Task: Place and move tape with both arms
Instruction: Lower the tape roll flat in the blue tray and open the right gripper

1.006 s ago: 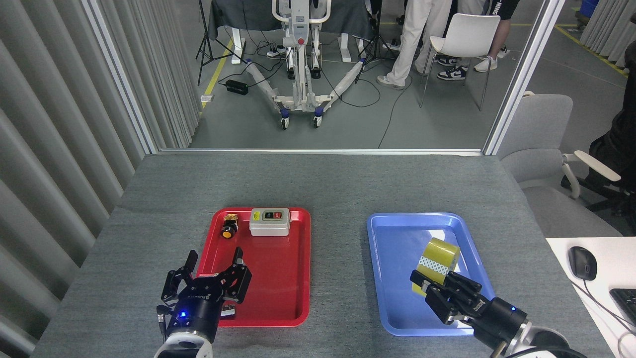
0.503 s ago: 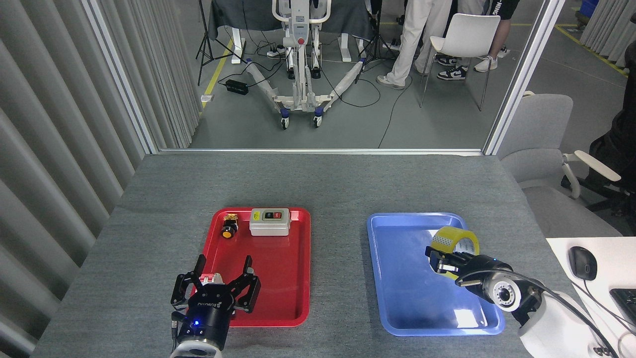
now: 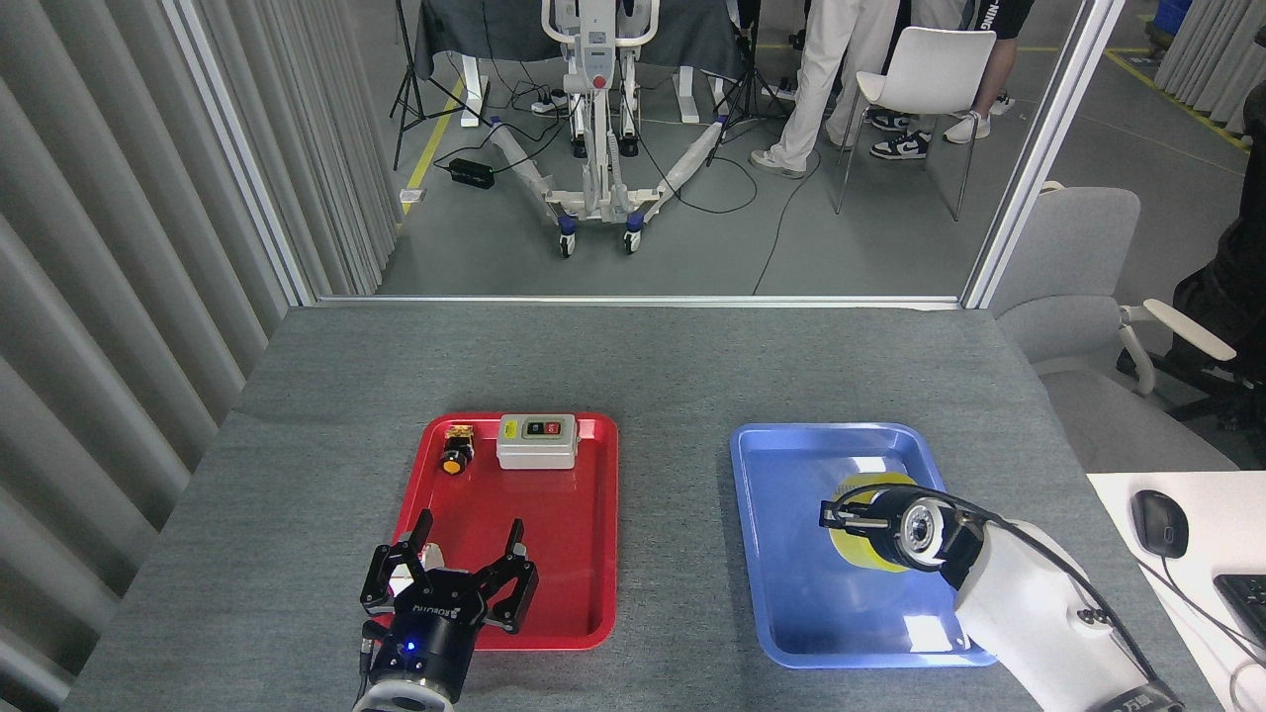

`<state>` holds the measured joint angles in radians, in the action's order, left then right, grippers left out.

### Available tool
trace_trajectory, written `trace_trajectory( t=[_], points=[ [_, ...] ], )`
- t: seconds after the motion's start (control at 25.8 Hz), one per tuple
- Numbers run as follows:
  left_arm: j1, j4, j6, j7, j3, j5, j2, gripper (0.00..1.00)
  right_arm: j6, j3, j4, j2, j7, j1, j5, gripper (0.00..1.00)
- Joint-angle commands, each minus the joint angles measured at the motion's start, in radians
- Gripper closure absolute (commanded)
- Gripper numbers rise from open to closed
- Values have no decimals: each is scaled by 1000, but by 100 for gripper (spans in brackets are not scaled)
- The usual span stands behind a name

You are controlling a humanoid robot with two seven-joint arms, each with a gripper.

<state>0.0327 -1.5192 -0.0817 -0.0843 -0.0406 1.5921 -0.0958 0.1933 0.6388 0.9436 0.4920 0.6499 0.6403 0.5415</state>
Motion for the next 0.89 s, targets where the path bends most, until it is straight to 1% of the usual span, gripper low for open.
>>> trace_trajectory(
  t=[0.0, 0.12, 0.23, 0.27, 0.31, 0.39, 0.43, 0.46, 0.54, 0.58, 0.66, 0.85],
  points=[
    [-1, 1, 3, -2, -2, -4, 2, 0, 66, 21, -22, -26, 34, 21, 0, 89],
    [-2, 14, 8, -2, -1, -9, 2, 0, 78, 24, -43, -36, 36, 24, 0, 89],
    [1, 36, 10, -2, 2, -9, 2, 0, 80, 25, -86, -47, 34, 38, 0, 89],
    [-1, 36, 10, -2, 2, -9, 4, 0, 78, 24, -98, -49, 34, 44, 0, 87],
    [-1, 31, 10, -2, 4, -11, 4, 0, 77, 25, -106, -53, 30, 45, 2, 83],
    [1, 30, 10, -3, 5, -11, 4, 0, 77, 24, -109, -56, 23, 45, 2, 78],
    [1, 30, 10, -3, 7, -11, 4, 0, 74, 24, -109, -56, 20, 48, 3, 73],
    [1, 31, 10, -3, 7, -11, 4, 0, 71, 22, -109, -56, 17, 48, 6, 64],
    [-2, 30, 10, -3, 7, -11, 4, 0, 69, 22, -108, -56, 8, 48, 12, 43],
    [-5, 30, 10, -3, 7, -11, 4, 0, 69, 22, -108, -56, -3, 48, 14, 37],
    [-8, 30, 10, -3, 7, -11, 4, 0, 67, 22, -108, -56, -21, 45, 14, 33],
    [-10, 30, 11, -3, 7, -11, 4, 0, 63, 22, -108, -56, -42, 41, 15, 32]
  ],
)
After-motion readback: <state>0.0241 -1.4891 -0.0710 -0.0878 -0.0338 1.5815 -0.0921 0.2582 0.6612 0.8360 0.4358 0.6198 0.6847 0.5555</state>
